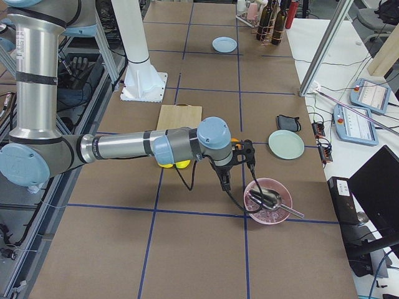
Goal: Pick orange to plate
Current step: 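Move the left gripper down toward the light blue plate's rim, then grip the rim of the light blue plate with the left gripper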
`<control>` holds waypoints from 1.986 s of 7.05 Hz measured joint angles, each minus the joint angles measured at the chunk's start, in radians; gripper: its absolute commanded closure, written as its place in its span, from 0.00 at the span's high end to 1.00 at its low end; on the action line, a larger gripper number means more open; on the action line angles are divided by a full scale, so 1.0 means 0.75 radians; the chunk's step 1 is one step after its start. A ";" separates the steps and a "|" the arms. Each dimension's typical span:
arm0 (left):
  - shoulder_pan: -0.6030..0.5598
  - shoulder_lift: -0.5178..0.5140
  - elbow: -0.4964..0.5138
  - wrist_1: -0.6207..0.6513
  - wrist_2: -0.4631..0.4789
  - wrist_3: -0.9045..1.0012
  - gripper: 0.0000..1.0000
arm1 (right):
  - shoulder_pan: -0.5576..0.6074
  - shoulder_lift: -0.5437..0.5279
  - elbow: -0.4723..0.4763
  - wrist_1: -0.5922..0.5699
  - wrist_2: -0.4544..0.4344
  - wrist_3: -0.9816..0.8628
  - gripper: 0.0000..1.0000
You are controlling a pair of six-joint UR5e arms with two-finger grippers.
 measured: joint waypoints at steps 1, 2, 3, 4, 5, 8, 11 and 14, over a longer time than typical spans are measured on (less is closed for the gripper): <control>0.110 0.013 0.012 -0.130 0.040 -0.286 1.00 | -0.002 0.004 -0.010 0.000 0.003 0.002 1.00; 0.218 0.026 0.016 -0.230 0.123 -0.542 1.00 | -0.004 0.005 -0.016 0.000 0.005 0.003 1.00; 0.321 0.033 0.018 -0.297 0.228 -0.743 1.00 | -0.004 0.006 -0.015 0.002 0.013 0.003 1.00; 0.410 0.035 0.027 -0.335 0.347 -0.883 1.00 | -0.005 0.007 -0.011 0.018 0.032 0.004 1.00; 0.477 0.034 0.045 -0.351 0.450 -0.960 1.00 | -0.005 0.007 -0.010 0.046 0.046 0.005 1.00; 0.614 -0.020 0.175 -0.417 0.658 -1.074 1.00 | -0.005 0.008 -0.006 0.078 0.057 0.006 1.00; 0.713 -0.102 0.301 -0.479 0.753 -1.130 0.85 | -0.005 0.014 -0.007 0.080 0.058 0.006 1.00; 0.731 -0.112 0.317 -0.482 0.771 -1.120 0.80 | -0.005 0.021 -0.004 0.080 0.057 0.040 1.00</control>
